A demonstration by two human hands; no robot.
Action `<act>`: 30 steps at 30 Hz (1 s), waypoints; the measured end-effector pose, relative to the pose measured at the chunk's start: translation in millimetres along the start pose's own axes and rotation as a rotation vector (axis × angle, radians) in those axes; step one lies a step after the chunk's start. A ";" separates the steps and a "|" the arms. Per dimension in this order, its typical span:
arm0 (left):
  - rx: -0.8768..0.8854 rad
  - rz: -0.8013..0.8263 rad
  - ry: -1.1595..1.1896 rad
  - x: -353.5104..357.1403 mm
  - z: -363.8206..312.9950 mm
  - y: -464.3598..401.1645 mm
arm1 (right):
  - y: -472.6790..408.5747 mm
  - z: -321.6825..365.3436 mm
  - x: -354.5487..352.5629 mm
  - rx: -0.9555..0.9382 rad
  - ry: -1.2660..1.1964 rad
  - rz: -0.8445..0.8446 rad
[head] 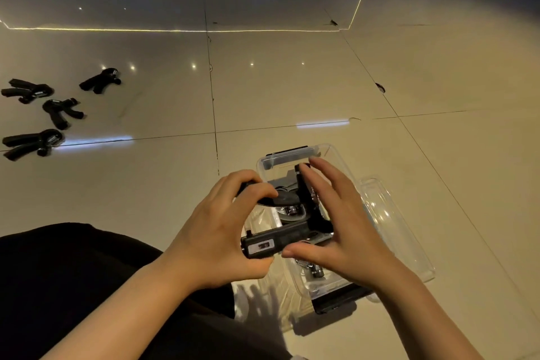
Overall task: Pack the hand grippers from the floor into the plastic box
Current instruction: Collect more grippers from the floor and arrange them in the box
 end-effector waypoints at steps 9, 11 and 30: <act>0.047 0.091 -0.174 24.4 -4.3 -2.8 | -2.5 -28.2 8.6 -0.120 0.280 0.174; 0.041 0.117 -0.225 39.8 -11.3 -11.7 | 2.2 -46.7 2.0 -0.087 0.293 0.180; -0.260 0.775 -0.245 177.9 25.2 4.8 | -56.4 -275.2 104.9 0.375 0.579 0.794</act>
Point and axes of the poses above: each hand's wrist, its own y-axis away from the middle knuckle, its own x-axis out of the palm, z = x × y, the point moved 5 cm from there along -y, towards the middle knuckle, and after that the axes turned 12 degrees about -y, right-handed, at the moved point
